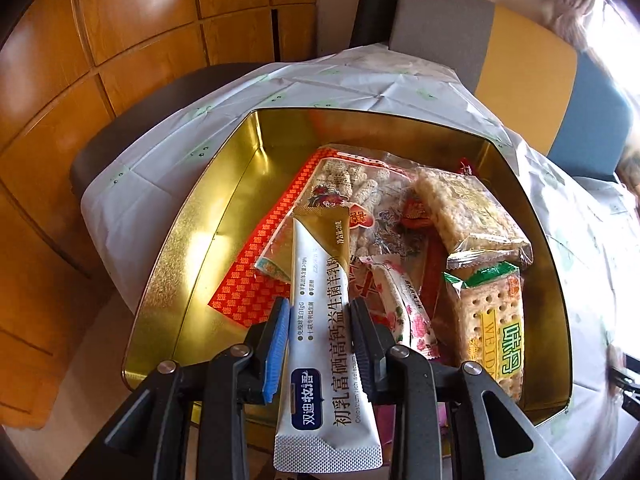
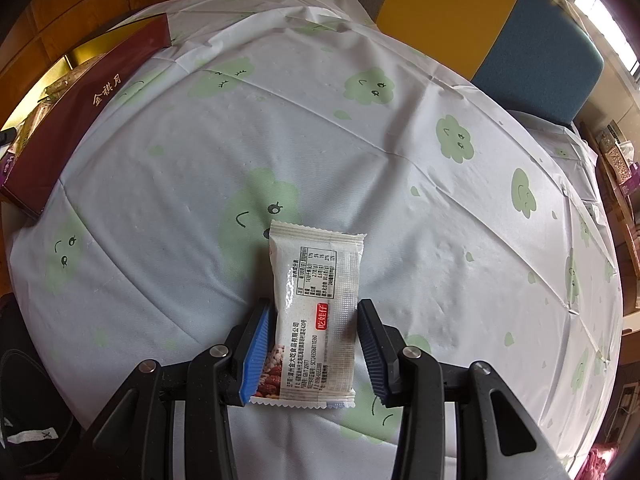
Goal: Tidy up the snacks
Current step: 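Lower the stick sachet into the tray and open the left gripper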
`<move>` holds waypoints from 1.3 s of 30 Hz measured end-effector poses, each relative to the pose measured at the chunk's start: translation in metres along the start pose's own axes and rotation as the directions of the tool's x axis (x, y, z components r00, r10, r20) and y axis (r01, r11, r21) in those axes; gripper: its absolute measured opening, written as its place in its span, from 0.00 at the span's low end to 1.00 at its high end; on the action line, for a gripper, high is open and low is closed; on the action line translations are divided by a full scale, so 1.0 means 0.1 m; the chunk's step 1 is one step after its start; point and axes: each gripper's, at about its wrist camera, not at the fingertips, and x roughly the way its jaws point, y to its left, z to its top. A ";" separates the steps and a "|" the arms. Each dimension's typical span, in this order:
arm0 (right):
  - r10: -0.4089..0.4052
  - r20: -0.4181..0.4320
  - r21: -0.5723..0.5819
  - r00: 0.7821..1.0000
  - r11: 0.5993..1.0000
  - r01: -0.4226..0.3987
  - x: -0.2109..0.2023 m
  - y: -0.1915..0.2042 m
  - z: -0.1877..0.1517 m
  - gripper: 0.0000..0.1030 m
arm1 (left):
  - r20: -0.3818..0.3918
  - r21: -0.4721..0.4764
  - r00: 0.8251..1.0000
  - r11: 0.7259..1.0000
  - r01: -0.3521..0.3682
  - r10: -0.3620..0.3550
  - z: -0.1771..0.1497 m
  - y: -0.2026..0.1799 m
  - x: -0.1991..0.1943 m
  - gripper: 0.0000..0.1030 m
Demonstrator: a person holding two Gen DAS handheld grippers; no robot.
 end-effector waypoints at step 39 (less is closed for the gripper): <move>-0.014 0.001 0.033 1.000 0.999 0.014 -0.05 0.01 -0.04 0.40 | 0.035 0.010 0.999 1.000 -0.025 0.025 -0.06 0.09 -0.07 0.30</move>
